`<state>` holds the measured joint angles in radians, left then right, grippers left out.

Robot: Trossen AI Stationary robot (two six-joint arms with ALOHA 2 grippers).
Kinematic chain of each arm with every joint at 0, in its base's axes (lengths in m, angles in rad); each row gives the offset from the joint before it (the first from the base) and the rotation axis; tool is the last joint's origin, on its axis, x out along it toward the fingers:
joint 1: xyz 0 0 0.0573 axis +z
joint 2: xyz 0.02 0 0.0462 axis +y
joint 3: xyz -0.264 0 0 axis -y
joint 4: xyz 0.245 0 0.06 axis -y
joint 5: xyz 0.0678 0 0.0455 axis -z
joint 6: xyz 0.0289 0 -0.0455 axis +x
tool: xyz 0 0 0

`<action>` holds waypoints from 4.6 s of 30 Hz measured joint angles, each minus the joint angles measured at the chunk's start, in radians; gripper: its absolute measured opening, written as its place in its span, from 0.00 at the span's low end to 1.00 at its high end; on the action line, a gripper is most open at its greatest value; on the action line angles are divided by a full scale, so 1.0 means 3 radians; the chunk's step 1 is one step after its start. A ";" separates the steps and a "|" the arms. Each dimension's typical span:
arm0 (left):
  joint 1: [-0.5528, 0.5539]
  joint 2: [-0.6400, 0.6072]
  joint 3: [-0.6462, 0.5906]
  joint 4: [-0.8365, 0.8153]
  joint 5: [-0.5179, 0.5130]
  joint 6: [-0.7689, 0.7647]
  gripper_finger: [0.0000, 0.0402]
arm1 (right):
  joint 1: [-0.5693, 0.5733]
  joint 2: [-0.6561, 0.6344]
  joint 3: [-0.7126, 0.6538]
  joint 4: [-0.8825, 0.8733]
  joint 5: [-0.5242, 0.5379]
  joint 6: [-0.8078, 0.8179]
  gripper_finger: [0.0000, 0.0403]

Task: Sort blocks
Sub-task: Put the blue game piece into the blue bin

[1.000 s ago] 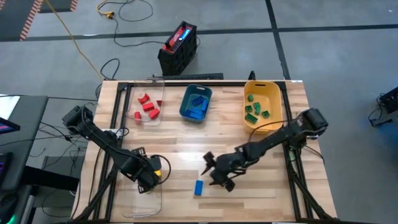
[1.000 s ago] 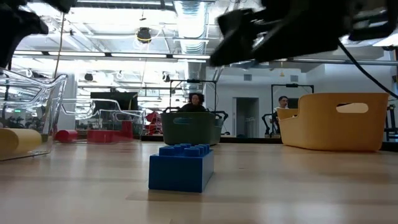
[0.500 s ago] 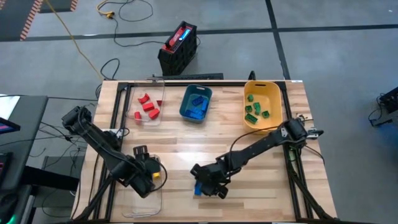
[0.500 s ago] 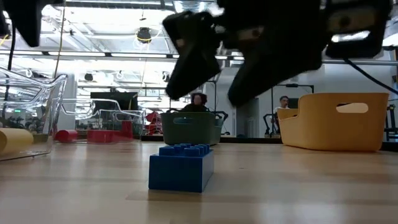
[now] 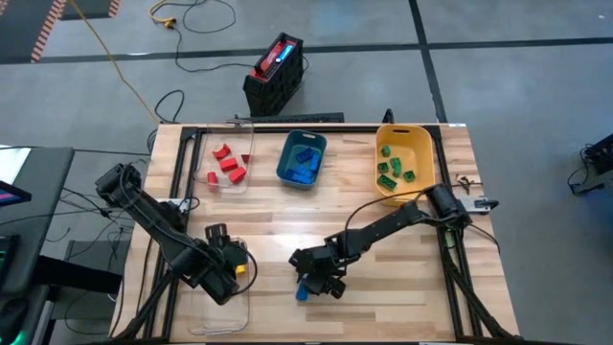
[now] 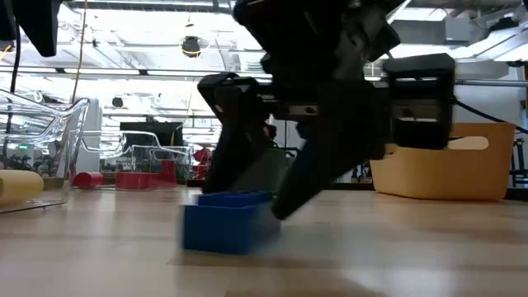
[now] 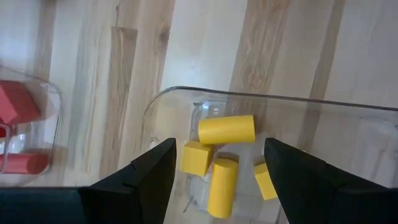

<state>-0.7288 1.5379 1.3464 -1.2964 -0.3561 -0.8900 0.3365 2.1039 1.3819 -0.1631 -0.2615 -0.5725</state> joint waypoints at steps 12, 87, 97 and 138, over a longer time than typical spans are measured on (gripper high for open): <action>0.0000 0.0001 0.0000 -0.0064 0.0062 -0.0042 0.59 | -0.0112 0.0040 0.0003 -0.0137 -0.0009 0.0195 0.39; -0.0098 0.0001 -0.0004 -0.0048 -0.0927 0.0968 0.59 | -0.0359 -0.0437 0.0111 -0.2280 0.1947 0.5056 0.70; -0.0140 0.0001 -0.0008 -0.0073 -0.0824 0.0768 0.59 | -0.0336 -0.0144 0.0309 -0.2282 0.1990 0.5121 0.70; -0.0229 0.0001 -0.0006 -0.0086 -0.0721 0.0419 0.59 | -0.0470 -0.0489 0.0264 -0.2521 0.1916 0.4448 0.43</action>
<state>-0.7975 1.5383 1.3445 -1.3223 -0.5724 -0.7643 0.1955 1.9572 1.4612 -0.9194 0.3134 0.7618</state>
